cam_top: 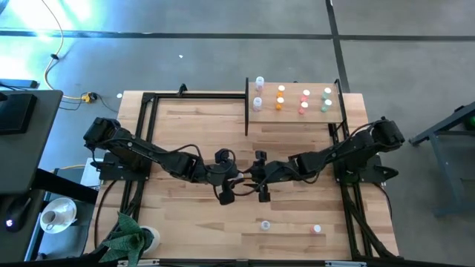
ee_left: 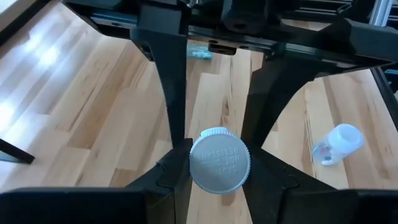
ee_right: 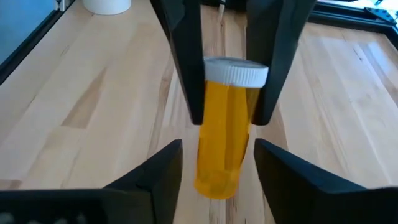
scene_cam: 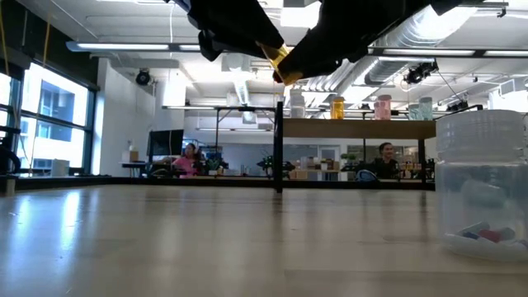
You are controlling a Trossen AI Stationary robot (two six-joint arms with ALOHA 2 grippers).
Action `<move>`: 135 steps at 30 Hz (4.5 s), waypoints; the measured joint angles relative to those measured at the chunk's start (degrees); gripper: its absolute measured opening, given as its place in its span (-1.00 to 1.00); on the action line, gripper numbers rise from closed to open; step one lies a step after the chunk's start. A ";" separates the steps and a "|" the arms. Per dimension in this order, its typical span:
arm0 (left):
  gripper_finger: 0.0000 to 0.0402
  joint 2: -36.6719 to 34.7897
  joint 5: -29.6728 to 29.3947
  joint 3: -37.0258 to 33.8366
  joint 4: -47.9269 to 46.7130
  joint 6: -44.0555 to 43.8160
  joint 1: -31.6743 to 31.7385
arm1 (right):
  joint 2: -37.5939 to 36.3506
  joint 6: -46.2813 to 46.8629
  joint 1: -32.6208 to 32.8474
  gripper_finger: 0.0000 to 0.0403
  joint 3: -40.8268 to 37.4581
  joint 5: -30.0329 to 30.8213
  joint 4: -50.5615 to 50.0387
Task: Pick and place medicine bottles onto shelf by color
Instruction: Put the orange pill bottle on the shelf aligned with the other orange pill bottle
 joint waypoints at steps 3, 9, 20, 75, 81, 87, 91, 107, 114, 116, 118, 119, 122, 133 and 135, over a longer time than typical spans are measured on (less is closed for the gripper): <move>-0.47 0.00 -0.04 0.00 0.02 0.01 -0.02 | 0.00 -0.07 -0.05 -0.19 0.00 0.00 0.33; -0.47 -0.04 -0.39 0.00 0.04 -0.06 0.00 | 0.00 -0.10 -0.07 -0.43 0.00 -0.04 0.29; -0.41 -0.04 -0.59 0.00 0.00 -0.73 0.02 | 0.00 -0.15 -0.37 -0.54 0.00 -0.17 0.23; -0.09 -1.07 10.39 -18.19 46.04 16.68 6.07 | -8.63 7.46 10.25 -0.55 5.97 26.42 -19.15; -0.08 -1.03 12.57 -20.68 51.51 17.79 6.60 | -8.63 8.84 10.14 -0.55 5.97 25.15 -16.71; -0.08 -1.05 15.45 -20.65 56.02 19.52 4.95 | -8.47 8.51 10.16 -0.55 5.97 21.72 -13.25; -0.08 -1.05 15.63 -20.65 56.97 20.52 4.24 | -8.20 7.30 10.15 -0.55 5.95 21.51 -11.31; -0.08 -1.07 14.34 -20.65 59.45 19.46 4.04 | -6.14 4.76 10.11 -0.55 5.90 18.59 -4.04; -0.09 -1.07 14.32 -20.65 59.58 19.26 4.00 | -5.60 4.74 9.49 -0.55 5.90 18.43 -2.94; -0.09 -1.07 14.23 -20.65 59.97 19.05 4.00 | -5.21 4.70 9.06 -0.55 5.91 18.47 -2.29; -0.09 -1.07 14.14 -20.63 59.97 19.00 4.00 | -5.07 4.31 8.98 -0.55 5.90 18.45 -2.58; -0.09 -1.07 14.12 -20.63 59.97 19.00 4.00 | -5.08 4.31 8.94 -0.55 5.90 18.48 -2.45; -0.14 -1.07 14.14 -20.63 59.96 19.00 4.00 | -5.09 4.31 9.00 -0.55 5.90 18.46 -2.46; -0.47 -1.07 14.17 -20.63 59.95 19.20 3.98 | -5.09 3.89 9.01 -0.55 5.90 18.62 -2.52; -0.50 -1.07 14.16 -20.63 59.95 19.20 3.98 | -5.11 3.75 9.01 -0.55 5.90 18.62 -2.53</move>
